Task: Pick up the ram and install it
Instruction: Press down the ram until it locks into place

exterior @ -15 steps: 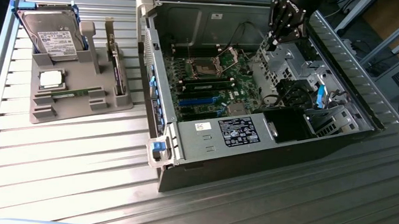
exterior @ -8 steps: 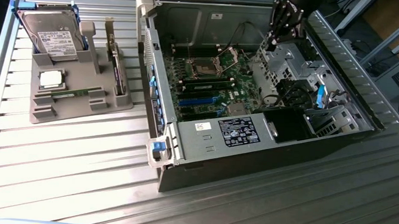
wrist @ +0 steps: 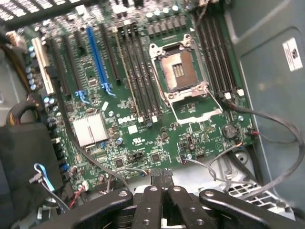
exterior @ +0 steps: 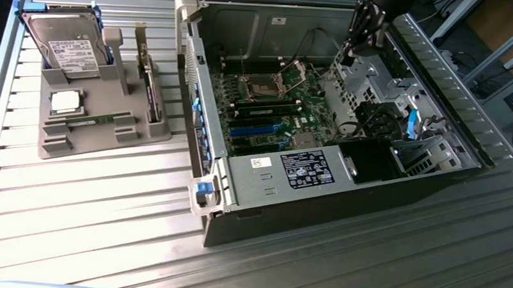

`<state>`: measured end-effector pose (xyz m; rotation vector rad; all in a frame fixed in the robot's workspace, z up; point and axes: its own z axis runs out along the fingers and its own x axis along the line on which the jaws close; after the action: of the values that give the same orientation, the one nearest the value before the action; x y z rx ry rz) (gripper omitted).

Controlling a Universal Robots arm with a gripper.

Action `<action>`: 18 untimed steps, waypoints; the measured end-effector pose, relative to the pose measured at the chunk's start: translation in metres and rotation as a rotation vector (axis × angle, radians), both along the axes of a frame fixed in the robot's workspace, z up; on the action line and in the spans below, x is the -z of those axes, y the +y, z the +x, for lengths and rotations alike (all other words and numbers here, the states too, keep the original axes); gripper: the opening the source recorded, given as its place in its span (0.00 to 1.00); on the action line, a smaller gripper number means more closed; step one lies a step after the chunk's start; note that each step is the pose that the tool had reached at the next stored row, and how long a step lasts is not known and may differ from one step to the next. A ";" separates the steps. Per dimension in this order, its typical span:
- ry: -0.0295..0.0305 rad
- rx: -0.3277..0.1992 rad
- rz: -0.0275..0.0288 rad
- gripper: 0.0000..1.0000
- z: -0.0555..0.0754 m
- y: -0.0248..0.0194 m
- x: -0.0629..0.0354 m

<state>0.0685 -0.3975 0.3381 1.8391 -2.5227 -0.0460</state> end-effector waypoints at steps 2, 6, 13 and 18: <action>-0.0004 0.036 0.0000 0.11 0.000 0.0000 0.0001; -0.0013 0.122 -0.0001 0.11 0.000 0.0000 0.0008; -0.0032 0.343 -0.0001 0.11 0.000 0.0000 0.0024; -0.0032 0.474 -0.0005 0.11 0.000 0.0000 0.0030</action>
<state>0.0684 -0.3975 0.3350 1.1990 -2.8930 -0.0485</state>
